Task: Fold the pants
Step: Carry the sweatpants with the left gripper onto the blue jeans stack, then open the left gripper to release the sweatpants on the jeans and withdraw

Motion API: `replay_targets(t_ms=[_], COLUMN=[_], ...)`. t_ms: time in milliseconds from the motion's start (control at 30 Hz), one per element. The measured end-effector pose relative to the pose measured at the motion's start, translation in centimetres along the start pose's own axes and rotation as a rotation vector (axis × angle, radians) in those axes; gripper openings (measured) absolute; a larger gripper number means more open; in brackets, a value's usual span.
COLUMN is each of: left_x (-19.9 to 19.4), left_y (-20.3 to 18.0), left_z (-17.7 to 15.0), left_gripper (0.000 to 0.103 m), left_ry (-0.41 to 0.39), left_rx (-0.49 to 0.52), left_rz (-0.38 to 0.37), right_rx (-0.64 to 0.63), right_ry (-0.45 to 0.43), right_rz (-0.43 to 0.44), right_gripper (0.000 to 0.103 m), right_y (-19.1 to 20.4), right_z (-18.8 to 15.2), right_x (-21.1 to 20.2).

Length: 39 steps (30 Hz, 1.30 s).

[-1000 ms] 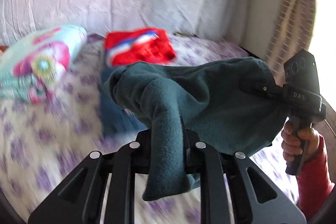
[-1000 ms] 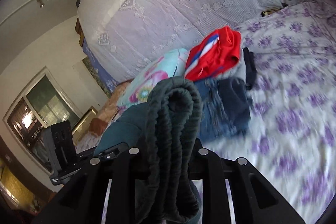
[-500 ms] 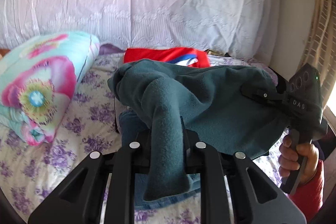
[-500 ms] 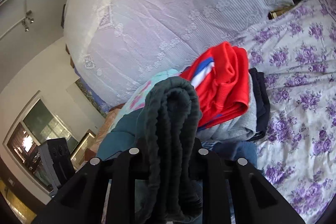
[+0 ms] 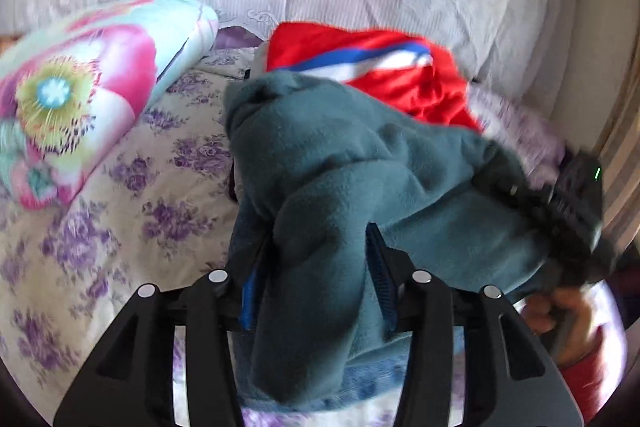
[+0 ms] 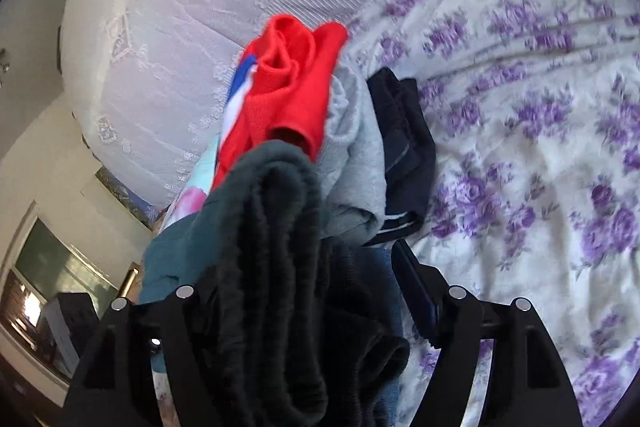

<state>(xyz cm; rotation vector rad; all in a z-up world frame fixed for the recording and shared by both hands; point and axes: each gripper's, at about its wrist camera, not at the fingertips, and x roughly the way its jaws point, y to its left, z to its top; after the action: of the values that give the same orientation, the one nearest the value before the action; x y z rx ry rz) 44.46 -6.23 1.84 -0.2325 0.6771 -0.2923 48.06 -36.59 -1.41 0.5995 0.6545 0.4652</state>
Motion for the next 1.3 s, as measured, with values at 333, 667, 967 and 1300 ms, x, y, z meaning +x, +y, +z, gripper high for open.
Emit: replay_targets(t_ms=[333, 667, 967, 1300], left_x=[-1.8, 2.7, 0.9, -1.1], left_y=[-0.5, 5.2, 4.5, 2.5], left_z=[2.9, 2.8, 3.6, 1.7], left_gripper=[0.05, 0.082, 0.073, 0.073], left_ry=[-0.107, 0.001, -0.051, -0.102], left_rx=[0.075, -0.079, -0.035, 0.034], left_rz=[0.143, 0.106, 0.167, 0.273], right_rx=[-0.455, -0.257, -0.611, -0.363], right_ry=[-0.125, 0.089, -0.207, -0.041], right_rz=[-0.248, -0.237, -0.36, -0.335], right_gripper=[0.074, 0.092, 0.092, 0.093], right_y=[8.9, 2.6, 10.8, 6.1], right_z=[-0.6, -2.3, -3.3, -2.1], right_x=[-4.5, -0.4, -4.5, -1.9])
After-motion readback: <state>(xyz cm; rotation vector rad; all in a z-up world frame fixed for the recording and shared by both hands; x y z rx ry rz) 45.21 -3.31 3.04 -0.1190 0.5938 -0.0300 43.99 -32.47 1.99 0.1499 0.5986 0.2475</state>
